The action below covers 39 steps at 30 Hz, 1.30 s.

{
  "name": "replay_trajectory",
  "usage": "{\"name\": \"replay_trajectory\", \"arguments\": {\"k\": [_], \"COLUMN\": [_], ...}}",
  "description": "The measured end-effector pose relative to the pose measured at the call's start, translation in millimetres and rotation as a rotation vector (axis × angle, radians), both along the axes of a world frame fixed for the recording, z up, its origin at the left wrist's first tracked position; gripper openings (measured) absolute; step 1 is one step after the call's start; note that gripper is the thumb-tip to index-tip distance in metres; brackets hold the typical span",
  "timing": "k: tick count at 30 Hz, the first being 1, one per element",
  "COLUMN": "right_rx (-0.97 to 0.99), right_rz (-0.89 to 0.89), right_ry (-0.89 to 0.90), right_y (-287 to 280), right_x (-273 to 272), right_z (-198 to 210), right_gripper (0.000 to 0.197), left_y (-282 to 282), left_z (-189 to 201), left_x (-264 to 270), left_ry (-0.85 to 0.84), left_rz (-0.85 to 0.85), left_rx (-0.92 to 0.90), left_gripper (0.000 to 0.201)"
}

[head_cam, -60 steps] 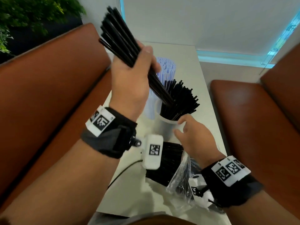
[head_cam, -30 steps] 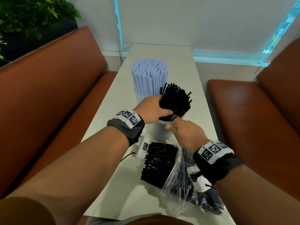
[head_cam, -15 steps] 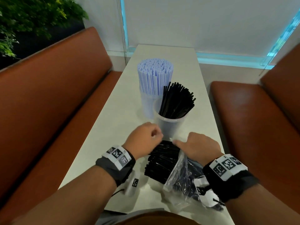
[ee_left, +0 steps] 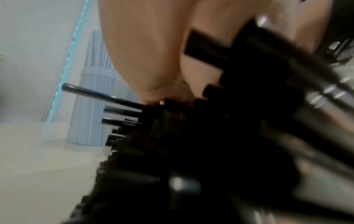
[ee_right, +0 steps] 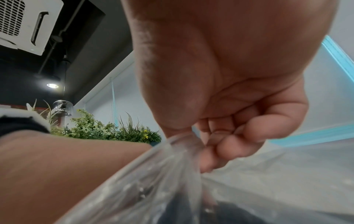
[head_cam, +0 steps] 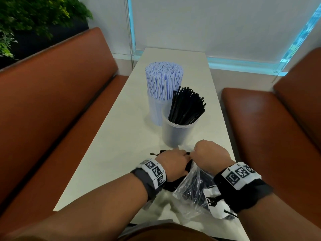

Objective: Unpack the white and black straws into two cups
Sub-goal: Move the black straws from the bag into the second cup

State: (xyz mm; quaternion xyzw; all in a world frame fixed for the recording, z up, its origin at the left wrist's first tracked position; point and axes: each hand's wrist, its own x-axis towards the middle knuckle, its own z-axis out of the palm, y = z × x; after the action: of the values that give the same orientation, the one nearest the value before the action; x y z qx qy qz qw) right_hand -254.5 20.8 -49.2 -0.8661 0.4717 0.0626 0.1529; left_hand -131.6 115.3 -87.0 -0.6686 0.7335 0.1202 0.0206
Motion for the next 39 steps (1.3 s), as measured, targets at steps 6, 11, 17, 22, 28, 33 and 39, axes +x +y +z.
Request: {"name": "replay_trajectory", "arguments": {"k": [6, 11, 17, 22, 28, 33, 39], "right_rx": [-0.021, -0.013, 0.012, 0.019, -0.063, 0.322, 0.234], "right_rz": [0.018, 0.018, -0.012, -0.022, -0.084, -0.076, -0.18], "right_ry": [-0.01, -0.125, -0.162, -0.199, -0.737, -1.046, -1.158], "right_y": [-1, -1, -10, -15, 4, 34, 27], "right_x": [-1, -3, 2, -2, 3, 22, 22], "right_z": [5, 2, -8, -16, 1, 13, 16], "right_gripper": [0.015, 0.023, 0.022, 0.017, 0.052, 0.037, 0.029], "left_y": [-4, 7, 33, 56, 73, 57, 36], "left_z": [7, 16, 16, 5, -1, 13, 31], "left_x": [-2, 27, 82, 120, 130, 87, 52], "left_ry": [-0.107, -0.049, -0.102, -0.047, 0.099, 0.179, 0.128], "left_rz": [-0.046, -0.018, 0.087, 0.251, 0.335, 0.268, 0.239], "left_rx": [-0.056, -0.07, -0.093, -0.027, -0.118, -0.26, -0.343], "left_gripper": [0.035, 0.034, 0.025, 0.009, 0.011, 0.016, 0.03]}}
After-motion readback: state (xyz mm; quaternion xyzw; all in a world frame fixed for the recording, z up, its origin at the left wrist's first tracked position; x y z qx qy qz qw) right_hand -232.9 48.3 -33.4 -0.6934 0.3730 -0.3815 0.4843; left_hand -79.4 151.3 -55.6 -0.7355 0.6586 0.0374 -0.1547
